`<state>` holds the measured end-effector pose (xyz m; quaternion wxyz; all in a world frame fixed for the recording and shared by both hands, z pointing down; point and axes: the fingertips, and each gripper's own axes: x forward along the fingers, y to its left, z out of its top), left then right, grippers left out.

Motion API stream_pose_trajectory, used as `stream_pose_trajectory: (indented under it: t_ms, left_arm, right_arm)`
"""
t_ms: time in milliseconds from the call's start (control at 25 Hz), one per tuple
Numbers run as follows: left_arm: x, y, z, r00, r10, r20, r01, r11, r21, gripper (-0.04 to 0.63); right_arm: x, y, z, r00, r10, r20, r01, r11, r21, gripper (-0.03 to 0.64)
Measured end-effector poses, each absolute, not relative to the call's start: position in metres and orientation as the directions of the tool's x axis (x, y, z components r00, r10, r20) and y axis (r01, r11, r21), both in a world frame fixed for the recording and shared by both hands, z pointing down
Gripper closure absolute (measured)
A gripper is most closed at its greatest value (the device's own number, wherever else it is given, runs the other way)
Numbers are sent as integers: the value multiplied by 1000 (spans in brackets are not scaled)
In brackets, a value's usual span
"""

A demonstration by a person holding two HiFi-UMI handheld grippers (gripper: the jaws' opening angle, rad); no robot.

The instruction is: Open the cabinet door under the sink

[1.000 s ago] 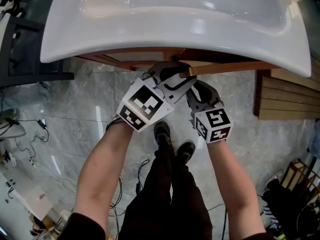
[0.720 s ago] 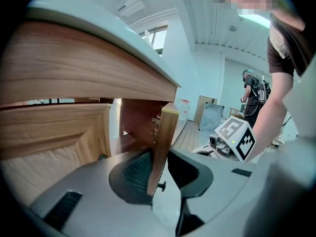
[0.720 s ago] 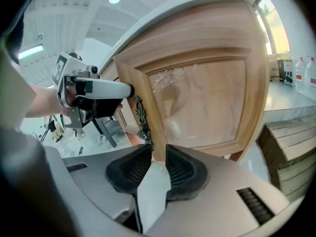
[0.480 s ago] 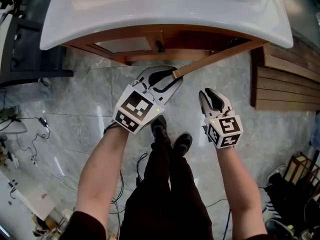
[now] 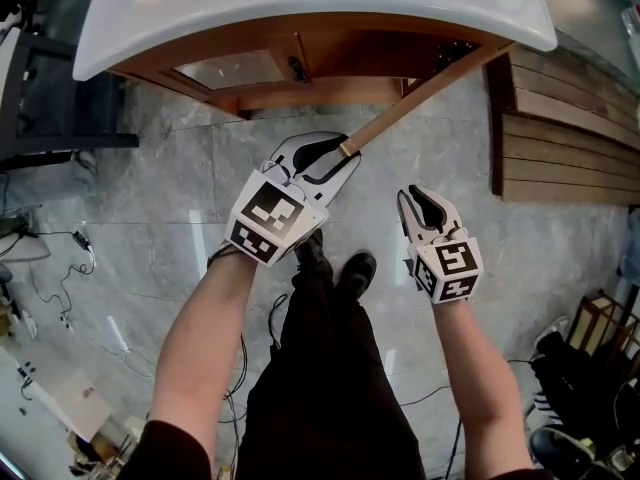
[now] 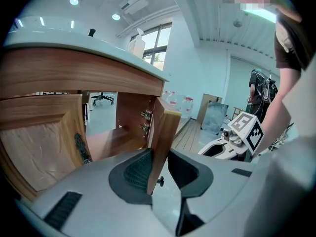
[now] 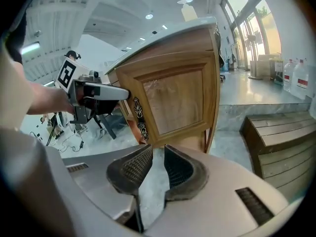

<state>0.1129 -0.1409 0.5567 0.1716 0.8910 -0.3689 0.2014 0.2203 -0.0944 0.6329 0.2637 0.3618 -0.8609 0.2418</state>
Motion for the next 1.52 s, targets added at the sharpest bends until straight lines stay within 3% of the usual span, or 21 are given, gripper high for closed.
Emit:
stream_pose_trajectory:
  t_ms: [480, 1080, 1520]
  left_arm:
    - [160, -105, 557, 712, -480, 513, -642, -741, 197, 477]
    - [253, -76, 564, 810, -281, 516, -442, -869, 221, 490]
    - [226, -101, 553, 791, -366, 491, -519, -826, 220, 503]
  right_arm:
    - [236, -51, 638, -599, -478, 643, -758, 597, -262, 529]
    - [288, -11, 647, -544, -495, 677, -815, 505, -285, 531]
    - [258, -30, 637, -577, -482, 659, -784, 553, -282, 531]
